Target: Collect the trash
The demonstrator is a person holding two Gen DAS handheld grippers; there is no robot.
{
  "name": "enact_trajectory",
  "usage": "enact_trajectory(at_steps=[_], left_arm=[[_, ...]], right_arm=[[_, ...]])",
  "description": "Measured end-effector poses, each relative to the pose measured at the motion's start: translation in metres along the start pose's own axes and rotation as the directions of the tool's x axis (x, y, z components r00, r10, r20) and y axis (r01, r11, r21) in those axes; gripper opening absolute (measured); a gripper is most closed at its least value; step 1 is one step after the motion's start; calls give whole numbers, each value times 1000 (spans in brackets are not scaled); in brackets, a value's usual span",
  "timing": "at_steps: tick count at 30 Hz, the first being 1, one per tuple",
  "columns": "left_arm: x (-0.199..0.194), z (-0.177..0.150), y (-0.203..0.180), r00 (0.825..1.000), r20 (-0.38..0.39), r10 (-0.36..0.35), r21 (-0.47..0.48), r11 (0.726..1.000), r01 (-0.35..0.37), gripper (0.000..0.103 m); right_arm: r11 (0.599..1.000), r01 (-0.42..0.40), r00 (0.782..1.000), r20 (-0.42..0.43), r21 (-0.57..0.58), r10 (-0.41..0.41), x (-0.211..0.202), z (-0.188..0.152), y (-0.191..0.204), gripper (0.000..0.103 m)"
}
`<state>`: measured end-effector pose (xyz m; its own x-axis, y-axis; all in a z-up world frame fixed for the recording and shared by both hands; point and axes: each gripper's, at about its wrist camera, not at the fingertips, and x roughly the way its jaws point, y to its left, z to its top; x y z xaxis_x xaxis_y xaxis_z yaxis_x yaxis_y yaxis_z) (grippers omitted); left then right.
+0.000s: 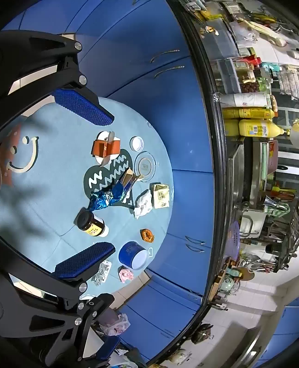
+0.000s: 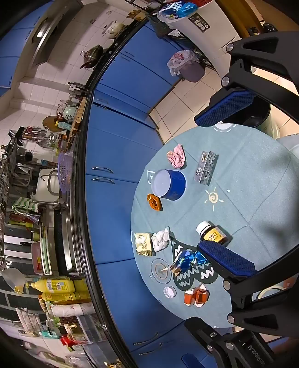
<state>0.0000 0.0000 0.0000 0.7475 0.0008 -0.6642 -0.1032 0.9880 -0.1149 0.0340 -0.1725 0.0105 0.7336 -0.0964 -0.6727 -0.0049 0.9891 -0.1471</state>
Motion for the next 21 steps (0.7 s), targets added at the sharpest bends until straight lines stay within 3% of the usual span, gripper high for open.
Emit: enact_trajectory(at_steps=[21], left_arm=[[0,0,0,1000,-1,-4,-3,1000,4,100]], right_arm=[[1000,-1,1000,0,-1,1,-1,0,-1,97]])
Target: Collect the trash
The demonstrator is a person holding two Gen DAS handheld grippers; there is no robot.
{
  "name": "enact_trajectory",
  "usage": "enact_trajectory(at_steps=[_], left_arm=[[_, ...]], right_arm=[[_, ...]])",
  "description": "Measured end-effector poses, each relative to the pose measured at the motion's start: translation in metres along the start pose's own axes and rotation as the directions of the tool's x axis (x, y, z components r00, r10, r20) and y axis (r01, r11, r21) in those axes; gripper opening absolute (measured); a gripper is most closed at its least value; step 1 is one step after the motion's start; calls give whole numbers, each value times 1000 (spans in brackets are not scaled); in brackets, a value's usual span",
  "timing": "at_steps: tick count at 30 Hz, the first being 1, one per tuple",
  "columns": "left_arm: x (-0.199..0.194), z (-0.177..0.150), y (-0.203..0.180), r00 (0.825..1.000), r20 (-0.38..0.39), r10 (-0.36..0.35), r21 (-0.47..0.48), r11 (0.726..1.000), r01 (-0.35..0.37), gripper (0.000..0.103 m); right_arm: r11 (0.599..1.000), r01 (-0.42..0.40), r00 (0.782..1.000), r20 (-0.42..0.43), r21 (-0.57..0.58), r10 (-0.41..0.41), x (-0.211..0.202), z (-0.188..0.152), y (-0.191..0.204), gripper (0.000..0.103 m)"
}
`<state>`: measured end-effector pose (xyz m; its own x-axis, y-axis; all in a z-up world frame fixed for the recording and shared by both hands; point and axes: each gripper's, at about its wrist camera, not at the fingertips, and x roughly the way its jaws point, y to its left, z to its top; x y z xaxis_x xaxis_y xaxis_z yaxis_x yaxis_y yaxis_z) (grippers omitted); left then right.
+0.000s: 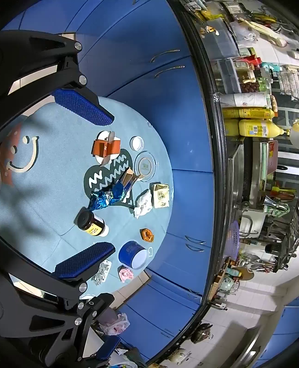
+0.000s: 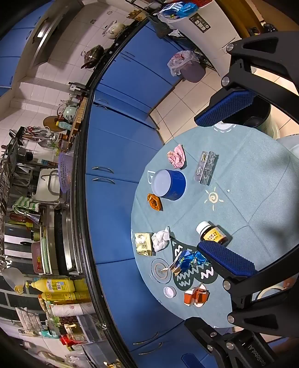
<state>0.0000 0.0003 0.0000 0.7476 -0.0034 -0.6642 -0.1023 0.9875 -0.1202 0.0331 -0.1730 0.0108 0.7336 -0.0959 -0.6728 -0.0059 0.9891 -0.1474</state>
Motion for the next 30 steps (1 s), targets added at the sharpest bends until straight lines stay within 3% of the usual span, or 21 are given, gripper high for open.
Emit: enact_trajectory(at_steps=[30], left_arm=[[3,0,6,1000,0,2,-7,1000,-2,100]], right_arm=[[1000,3,1000,2,0,-3,-1,0,-1,97]])
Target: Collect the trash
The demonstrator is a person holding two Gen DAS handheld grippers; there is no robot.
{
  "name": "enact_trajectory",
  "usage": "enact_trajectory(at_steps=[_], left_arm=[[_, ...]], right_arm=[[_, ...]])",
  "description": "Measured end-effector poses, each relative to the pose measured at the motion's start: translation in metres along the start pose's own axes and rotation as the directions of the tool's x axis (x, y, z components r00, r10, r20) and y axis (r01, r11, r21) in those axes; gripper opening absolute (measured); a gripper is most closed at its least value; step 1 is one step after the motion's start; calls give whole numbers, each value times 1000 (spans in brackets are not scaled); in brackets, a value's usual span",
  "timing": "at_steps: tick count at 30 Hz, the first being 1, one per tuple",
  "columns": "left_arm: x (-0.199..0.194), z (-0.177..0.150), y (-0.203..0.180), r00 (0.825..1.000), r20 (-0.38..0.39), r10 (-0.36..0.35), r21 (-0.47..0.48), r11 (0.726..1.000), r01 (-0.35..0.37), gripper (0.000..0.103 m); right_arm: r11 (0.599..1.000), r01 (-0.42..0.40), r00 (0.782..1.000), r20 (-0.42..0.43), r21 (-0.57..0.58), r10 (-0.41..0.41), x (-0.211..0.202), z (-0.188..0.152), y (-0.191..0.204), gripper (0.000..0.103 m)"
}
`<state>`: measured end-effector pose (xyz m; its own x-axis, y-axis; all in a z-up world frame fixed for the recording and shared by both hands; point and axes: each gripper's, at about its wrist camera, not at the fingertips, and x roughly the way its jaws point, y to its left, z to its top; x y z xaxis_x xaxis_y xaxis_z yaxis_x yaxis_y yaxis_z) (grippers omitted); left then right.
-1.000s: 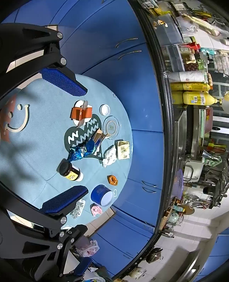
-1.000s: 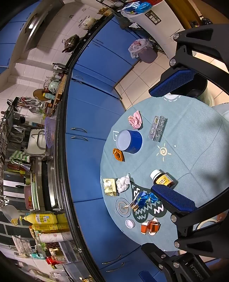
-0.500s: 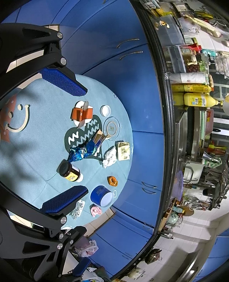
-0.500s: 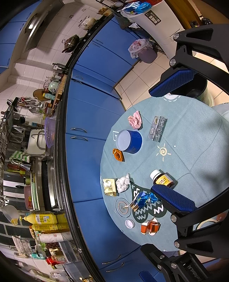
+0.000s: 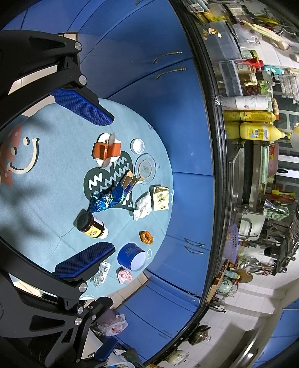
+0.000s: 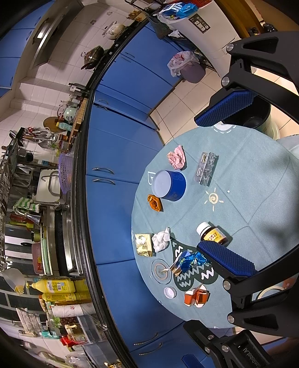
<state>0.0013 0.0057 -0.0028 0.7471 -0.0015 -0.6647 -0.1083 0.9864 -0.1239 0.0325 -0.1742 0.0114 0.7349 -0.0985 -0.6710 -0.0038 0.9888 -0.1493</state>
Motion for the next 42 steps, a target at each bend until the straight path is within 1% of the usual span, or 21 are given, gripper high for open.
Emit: enact_trajectory(at_steps=[42], left_arm=[[-5,3,3,1000,2,-1,-4,1000,1,100]], right_arm=[[1000,1,1000,4,-1,-1,-3,1,-1,97]])
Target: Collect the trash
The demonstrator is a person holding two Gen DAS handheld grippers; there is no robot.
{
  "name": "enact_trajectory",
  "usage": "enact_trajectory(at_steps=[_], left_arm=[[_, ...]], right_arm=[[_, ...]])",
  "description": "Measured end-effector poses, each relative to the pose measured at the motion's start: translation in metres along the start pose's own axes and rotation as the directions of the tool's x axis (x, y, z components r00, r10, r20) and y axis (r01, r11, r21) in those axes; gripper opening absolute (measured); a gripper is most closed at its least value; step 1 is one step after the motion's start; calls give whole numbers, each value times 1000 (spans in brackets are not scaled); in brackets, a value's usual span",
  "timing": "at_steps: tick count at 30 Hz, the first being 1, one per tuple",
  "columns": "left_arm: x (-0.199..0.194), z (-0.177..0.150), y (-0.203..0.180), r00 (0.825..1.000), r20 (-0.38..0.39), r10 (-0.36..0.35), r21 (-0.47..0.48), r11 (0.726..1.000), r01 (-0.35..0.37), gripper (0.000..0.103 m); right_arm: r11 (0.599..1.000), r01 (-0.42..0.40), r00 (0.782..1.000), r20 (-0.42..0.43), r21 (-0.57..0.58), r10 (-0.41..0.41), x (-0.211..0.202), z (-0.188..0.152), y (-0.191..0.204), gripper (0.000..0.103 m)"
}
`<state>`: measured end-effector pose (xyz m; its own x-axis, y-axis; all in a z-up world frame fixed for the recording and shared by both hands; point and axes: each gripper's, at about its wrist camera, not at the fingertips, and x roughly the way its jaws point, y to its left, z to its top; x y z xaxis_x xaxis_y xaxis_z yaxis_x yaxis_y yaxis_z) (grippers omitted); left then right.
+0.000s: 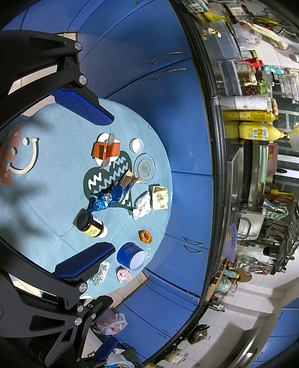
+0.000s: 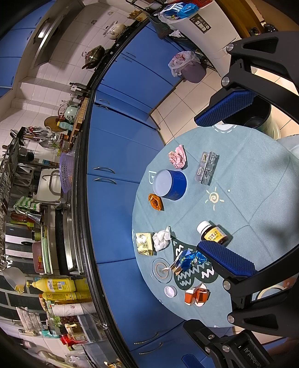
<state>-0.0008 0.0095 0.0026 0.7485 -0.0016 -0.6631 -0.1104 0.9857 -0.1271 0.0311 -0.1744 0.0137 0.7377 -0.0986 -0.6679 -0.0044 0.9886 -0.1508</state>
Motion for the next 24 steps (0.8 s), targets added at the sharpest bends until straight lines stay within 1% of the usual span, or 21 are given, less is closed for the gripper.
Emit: enact_trajectory(at_steps=[12,16,20,24], left_arm=[[2,-1,-1,1000,-7,3,1,1000,-3,100],[14,-5,-1,999,-33,5,-5,1000,-6,100],[30,-14,0,998,-54,19,10,1000,-18,100],[52,-24,1,996,-91,14,20,1000,-13,100]], right_arm=[[1000,-6,1000,-12,5,6,5,-2,0,97],[999,-37,999,-37,34,38,19,-8,-4,97],[997,-55,997,-54,49,58,39,-16,-8,97],[996,-63,990,-119,64,70,68,-28,-13,97]])
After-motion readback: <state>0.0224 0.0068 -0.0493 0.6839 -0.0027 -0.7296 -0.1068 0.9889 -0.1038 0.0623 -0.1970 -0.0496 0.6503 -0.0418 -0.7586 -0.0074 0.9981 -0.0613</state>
